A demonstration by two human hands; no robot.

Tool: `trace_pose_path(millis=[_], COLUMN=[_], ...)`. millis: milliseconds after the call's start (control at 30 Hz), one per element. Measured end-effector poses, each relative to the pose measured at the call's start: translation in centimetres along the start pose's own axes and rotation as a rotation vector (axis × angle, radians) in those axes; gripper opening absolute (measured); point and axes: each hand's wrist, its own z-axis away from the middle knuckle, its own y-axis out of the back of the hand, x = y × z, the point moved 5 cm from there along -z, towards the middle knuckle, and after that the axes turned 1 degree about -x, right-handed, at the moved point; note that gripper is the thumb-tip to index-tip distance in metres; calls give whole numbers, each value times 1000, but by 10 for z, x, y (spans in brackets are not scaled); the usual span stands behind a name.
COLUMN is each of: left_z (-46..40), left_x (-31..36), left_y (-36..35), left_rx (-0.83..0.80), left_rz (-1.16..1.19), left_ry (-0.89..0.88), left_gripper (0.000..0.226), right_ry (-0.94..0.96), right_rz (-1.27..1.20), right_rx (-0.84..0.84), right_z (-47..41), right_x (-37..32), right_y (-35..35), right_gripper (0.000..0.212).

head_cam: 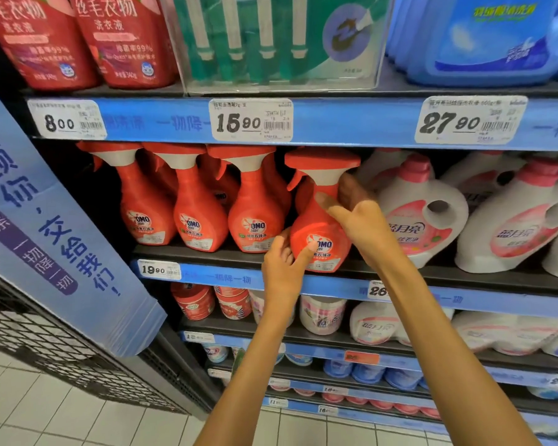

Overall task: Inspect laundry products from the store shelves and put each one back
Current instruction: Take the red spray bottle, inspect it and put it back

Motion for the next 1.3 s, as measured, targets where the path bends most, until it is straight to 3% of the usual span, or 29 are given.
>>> trace_pose_path(millis=[400,1067,1300], left_z=[-7,-6,-3], left_x=[-4,-2,-4], left_y=[-5,-14,-14], left_rx=[-73,120,157], left_rz=[-160,-288,-322], left_ry=[3,-35,46], left_gripper=[69,65,60], right_ry=[-7,-34,3], right_rz=[-9,134,152], right_rx=[57,126,203], right_z=[-3,-11,-10], right_x=[20,23,27], right_y=[0,3,3], right_gripper=[31,36,37])
